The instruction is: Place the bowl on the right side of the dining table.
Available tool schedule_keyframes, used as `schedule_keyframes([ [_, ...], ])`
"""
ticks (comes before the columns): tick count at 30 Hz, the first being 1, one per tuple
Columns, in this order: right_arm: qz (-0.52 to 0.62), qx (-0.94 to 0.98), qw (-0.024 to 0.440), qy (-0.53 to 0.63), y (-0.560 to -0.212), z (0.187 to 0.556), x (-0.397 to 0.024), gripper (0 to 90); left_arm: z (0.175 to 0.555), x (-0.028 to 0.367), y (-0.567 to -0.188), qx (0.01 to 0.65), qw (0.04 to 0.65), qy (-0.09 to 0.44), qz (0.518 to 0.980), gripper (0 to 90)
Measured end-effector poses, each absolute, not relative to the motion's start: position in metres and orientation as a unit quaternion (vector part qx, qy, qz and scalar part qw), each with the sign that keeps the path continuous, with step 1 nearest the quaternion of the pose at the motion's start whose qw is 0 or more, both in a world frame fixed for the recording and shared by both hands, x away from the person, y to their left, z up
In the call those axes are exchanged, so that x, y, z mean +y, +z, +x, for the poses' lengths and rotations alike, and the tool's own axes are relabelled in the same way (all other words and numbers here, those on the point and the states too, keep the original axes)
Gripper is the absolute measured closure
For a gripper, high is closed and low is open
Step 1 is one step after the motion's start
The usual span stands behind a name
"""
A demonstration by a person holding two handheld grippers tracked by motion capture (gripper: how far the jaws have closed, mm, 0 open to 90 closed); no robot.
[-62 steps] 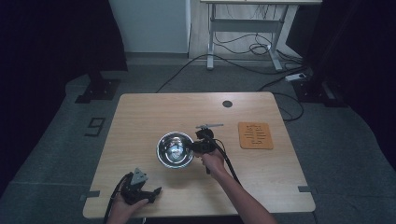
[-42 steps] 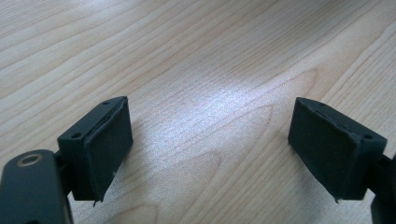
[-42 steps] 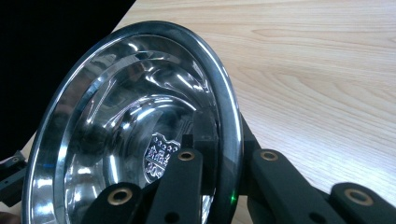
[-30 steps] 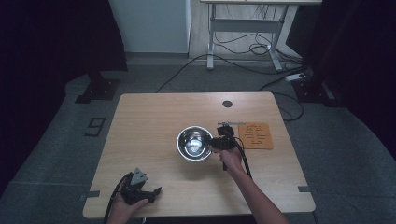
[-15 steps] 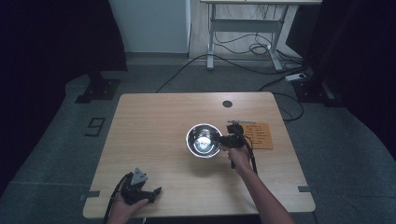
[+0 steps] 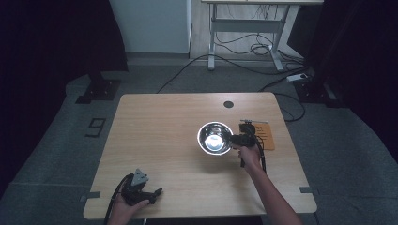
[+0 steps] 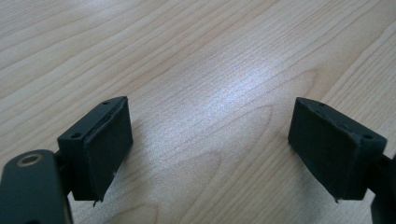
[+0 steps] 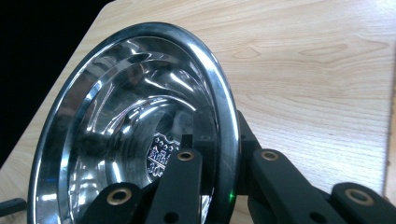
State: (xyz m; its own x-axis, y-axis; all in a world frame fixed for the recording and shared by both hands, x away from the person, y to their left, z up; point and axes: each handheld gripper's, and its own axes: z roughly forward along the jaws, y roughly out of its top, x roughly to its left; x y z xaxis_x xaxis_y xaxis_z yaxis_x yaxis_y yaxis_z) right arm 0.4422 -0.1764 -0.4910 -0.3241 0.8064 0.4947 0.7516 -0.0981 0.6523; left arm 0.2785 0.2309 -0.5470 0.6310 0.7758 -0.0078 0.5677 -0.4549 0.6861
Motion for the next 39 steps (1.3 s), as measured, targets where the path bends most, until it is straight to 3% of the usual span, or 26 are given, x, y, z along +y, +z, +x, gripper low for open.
schedule_keyframes([
  [39,0.619,0.633,0.058,0.462,-0.492,0.448,-0.224,85.5,0.279,0.231,-0.547,0.401,0.335,0.155,0.839,13.3],
])
